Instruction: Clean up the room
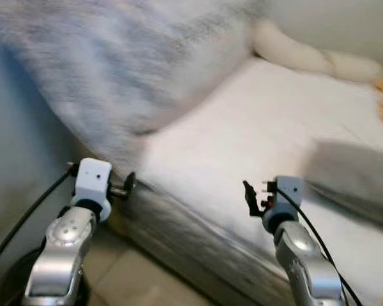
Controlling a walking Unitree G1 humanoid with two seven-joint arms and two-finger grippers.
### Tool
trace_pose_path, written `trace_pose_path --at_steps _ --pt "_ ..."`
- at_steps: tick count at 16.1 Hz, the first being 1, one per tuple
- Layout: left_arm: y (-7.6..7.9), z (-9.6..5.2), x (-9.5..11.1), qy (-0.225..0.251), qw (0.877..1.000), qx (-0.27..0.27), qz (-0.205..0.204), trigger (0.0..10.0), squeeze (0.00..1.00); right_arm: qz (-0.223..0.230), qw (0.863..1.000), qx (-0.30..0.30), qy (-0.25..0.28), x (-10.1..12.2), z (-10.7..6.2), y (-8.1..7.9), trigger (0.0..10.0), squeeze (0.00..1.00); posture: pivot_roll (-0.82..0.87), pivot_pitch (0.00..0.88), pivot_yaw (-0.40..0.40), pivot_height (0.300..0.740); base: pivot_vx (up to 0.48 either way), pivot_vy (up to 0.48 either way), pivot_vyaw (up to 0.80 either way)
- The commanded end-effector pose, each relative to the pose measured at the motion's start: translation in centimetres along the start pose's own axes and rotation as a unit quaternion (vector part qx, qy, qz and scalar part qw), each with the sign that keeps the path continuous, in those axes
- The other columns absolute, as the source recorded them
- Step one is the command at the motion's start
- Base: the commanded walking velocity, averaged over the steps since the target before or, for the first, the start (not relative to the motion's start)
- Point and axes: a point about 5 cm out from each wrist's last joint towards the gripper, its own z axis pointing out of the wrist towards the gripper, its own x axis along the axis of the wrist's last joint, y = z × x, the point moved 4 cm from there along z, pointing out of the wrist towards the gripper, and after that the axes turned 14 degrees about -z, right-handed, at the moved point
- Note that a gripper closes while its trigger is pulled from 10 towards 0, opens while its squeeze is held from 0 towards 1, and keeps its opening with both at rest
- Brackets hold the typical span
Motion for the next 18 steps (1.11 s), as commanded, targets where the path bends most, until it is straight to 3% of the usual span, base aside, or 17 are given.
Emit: trace_pose_path --at_steps 1,6,10,16,18 --pt "1.1 0.3 0.5 0.006 1.000 -0.020 0.011 10.0 0.00 0.004 1.000 -0.014 -0.008 -0.4 0.0 0.7 10.0 0.00 -0.04 0.000 -0.030 0.740 0.000 0.000 -0.73" --pt "1.1 0.5 0.4 0.012 1.000 -0.016 -0.016 10.0 0.00 0.012 1.000 -0.014 -0.011 -0.3 0.1 0.6 10.0 0.00 -0.04 0.000 -0.030 0.740 0.000 0.000 -0.73" --pt "1.0 0.6 0.6 0.018 0.999 -0.015 -0.029 10.0 0.00 -0.012 1.000 -0.015 0.003 0.4 0.4 0.8 10.0 0.00 -0.04 0.000 -0.030 0.740 0.000 0.000 -0.70" --pt "0.9 0.7 0.7 0.020 0.999 -0.016 -0.027 10.0 0.00 -0.042 0.999 -0.019 0.019 1.3 0.8 1.4 10.0 0.00 -0.05 0.000 -0.029 0.740 0.042 0.000 0.00" --pt "0.9 0.8 0.8 0.021 0.999 -0.016 -0.029 10.0 0.00 -0.043 0.999 -0.017 0.019 1.4 0.8 1.4 10.0 0.00 -0.05 0.000 -0.032 0.740 0.289 0.000 -0.78"
